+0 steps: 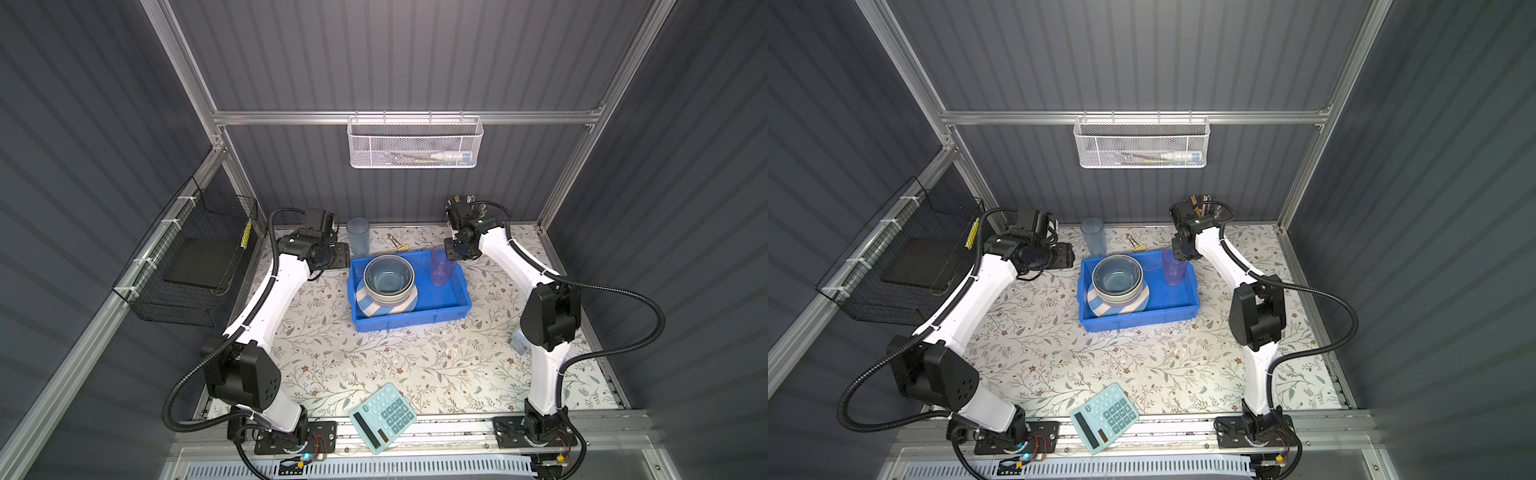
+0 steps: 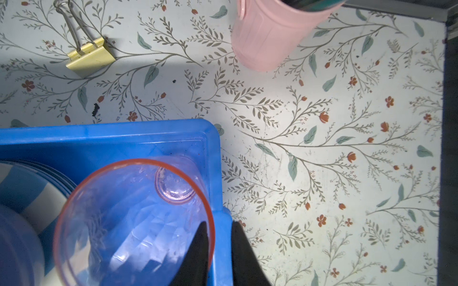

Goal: Place the mixed dishes into the plastic bin
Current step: 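Lower the pink cup upright into the bin corner with the right gripper, then open the right gripper and draw it back while left reaches to the tumbler, then grasp the frosted blue tumbler near the wall with the left gripper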

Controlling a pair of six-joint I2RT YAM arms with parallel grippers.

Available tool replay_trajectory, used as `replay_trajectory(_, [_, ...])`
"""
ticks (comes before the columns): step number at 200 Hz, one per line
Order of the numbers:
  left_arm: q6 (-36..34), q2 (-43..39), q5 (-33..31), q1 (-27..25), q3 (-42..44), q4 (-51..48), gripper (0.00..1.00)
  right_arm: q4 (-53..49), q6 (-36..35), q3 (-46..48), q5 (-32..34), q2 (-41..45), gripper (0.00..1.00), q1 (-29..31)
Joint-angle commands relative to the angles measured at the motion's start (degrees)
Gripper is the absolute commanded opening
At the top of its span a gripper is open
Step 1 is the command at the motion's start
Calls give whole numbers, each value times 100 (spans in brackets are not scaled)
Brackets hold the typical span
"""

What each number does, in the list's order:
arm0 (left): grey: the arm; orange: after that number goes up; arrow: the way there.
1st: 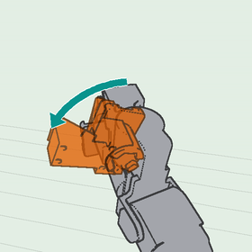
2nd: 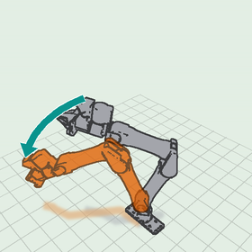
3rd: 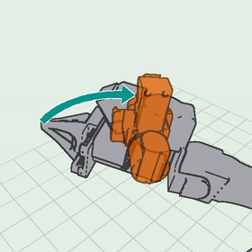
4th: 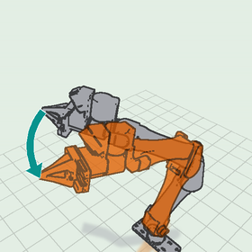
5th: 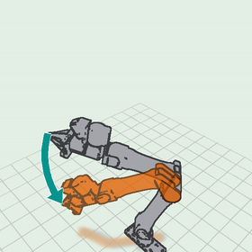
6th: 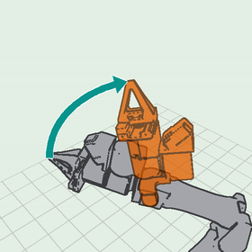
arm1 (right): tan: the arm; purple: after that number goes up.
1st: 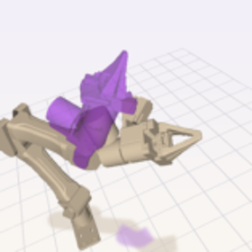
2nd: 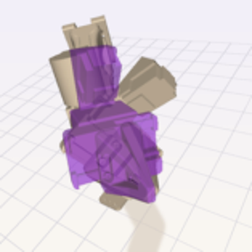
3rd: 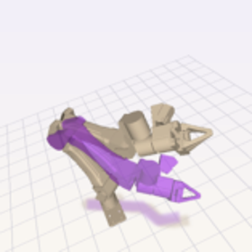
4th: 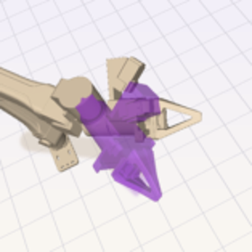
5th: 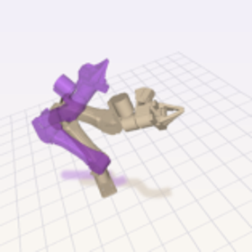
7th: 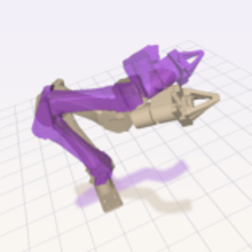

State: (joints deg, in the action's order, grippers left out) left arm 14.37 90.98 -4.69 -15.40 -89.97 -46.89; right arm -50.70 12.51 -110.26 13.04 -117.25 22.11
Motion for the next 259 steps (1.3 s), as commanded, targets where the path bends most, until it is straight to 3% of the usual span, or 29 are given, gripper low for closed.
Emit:
replay_trajectory(1, [-58, 292, 132, 123, -312, -13, 70, -30, -19, 19, -120, 459, 24, -32])
replay_trajectory(58, [33, 1111, 573, 404, -1104, 77, 68, 180, -30, 568, -802, 1492, 37, -35])
replay_trajectory(89, [123, 1754, 780, 530, -1821, -79, 65, 497, -275, 1405, -1516, 2302, 59, -23])
replay_trajectory(130, [181, 2803, 1267, 743, -3063, -320, 59, 1020, -243, 2759, -2324, 3610, 74, -29])
replay_trajectory(198, [526, 4676, 2135, 1120, -5453, -785, 51, 1295, 136, 4228, -2518, 5232, 77, -22])
replay_trajectory(259, [938, 5003, 3142, 1241, -5005, 86, 46, 1209, 384, 4735, -2235, 5810, 78, -24])
